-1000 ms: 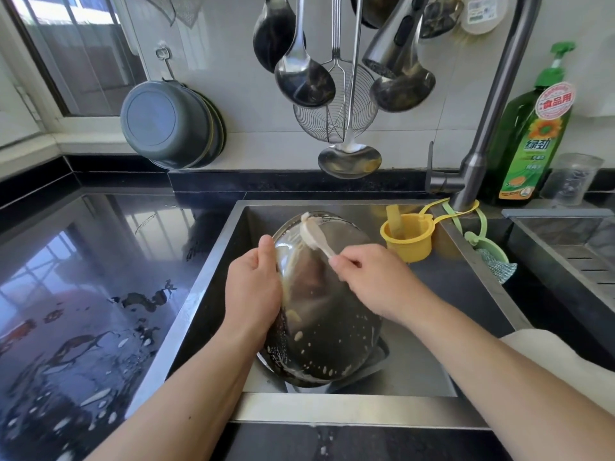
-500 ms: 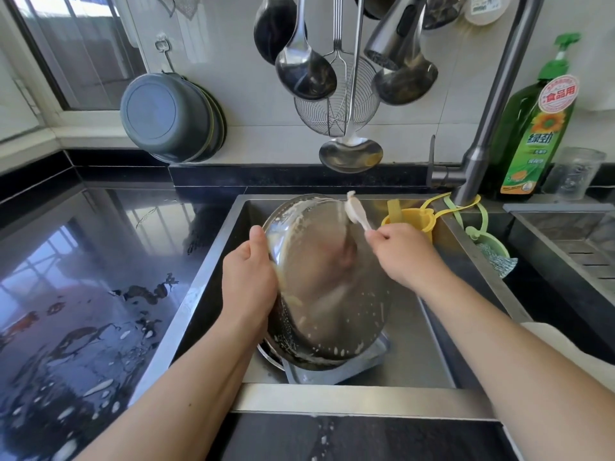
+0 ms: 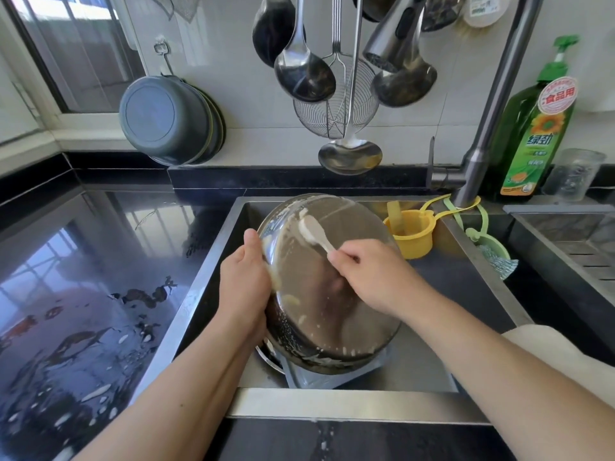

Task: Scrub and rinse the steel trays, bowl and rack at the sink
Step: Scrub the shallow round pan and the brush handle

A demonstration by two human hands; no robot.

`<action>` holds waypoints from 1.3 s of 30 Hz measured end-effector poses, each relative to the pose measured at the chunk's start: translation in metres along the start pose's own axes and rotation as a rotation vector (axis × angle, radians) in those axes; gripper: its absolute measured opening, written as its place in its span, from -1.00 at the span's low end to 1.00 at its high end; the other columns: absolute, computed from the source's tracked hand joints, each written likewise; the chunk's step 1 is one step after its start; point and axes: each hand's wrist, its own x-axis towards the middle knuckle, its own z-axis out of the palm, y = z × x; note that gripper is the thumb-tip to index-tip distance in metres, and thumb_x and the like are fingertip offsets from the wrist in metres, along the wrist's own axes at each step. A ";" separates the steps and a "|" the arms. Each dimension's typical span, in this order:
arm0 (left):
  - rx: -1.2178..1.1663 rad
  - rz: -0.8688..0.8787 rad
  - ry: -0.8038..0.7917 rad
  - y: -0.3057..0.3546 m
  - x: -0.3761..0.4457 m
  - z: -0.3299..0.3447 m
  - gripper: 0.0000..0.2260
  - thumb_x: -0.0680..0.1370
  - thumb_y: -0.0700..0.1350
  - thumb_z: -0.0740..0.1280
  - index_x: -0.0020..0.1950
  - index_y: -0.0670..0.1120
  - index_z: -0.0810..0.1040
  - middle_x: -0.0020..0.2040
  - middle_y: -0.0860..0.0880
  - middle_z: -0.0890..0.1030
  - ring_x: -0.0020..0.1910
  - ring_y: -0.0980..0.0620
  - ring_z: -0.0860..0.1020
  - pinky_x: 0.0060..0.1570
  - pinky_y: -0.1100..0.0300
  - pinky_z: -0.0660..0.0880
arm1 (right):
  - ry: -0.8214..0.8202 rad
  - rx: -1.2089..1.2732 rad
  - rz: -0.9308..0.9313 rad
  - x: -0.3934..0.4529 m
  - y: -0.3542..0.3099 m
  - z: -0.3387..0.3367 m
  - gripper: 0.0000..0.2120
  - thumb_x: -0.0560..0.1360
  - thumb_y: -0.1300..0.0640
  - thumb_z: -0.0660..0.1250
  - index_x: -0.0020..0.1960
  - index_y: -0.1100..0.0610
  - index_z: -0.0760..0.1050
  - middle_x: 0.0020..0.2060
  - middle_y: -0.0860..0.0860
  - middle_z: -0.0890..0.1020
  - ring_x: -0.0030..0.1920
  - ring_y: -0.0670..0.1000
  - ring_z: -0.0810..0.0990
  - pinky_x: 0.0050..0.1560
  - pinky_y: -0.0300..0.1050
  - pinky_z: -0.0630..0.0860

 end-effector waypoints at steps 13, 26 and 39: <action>0.034 0.015 0.014 -0.003 0.002 0.000 -0.59 0.70 0.18 0.19 -0.18 -0.10 0.41 -0.26 -0.10 0.39 -0.28 -0.03 0.36 -0.17 0.08 0.37 | 0.118 -0.016 0.141 0.018 0.014 -0.022 -0.56 0.67 -0.07 0.19 -0.33 0.09 0.45 -0.39 0.02 0.53 -0.26 0.14 0.51 -0.27 -0.02 0.38; 0.008 0.010 0.028 -0.005 0.003 0.000 -0.61 0.71 0.15 0.19 -0.20 -0.07 0.42 -0.27 -0.07 0.40 -0.28 -0.02 0.36 -0.16 0.09 0.36 | -0.054 -0.024 -0.076 -0.006 -0.006 0.001 -0.60 0.64 -0.11 0.25 -0.29 0.08 0.54 -0.42 -0.01 0.55 -0.27 0.06 0.54 -0.30 -0.06 0.38; -0.061 -0.039 0.063 -0.004 0.011 -0.004 -0.65 0.70 0.19 0.18 -0.08 -0.05 0.47 -0.19 -0.07 0.51 -0.24 -0.03 0.48 -0.16 0.08 0.48 | -0.091 -0.056 -0.024 -0.001 -0.009 0.002 -0.60 0.63 -0.13 0.25 -0.26 0.09 0.55 -0.40 -0.02 0.58 -0.27 0.06 0.57 -0.27 -0.04 0.44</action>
